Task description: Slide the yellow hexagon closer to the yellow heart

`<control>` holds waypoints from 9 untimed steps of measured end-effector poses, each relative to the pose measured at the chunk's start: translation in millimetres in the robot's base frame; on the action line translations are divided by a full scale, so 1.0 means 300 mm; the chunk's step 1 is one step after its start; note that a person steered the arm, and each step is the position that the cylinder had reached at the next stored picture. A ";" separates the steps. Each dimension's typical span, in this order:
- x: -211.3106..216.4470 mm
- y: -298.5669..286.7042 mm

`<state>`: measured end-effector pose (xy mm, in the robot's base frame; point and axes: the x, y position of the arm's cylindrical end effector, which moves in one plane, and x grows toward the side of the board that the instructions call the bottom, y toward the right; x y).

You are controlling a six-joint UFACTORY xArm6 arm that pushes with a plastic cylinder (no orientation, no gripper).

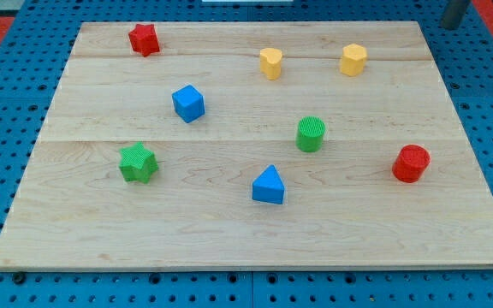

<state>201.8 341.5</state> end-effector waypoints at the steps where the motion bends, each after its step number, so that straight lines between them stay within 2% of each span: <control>1: 0.000 0.009; 4: 0.024 0.011; 5: 0.078 -0.013; 6: 0.225 -0.141; 7: 0.265 -0.324; 8: 0.238 -0.529; 9: 0.240 -0.655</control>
<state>273.8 145.2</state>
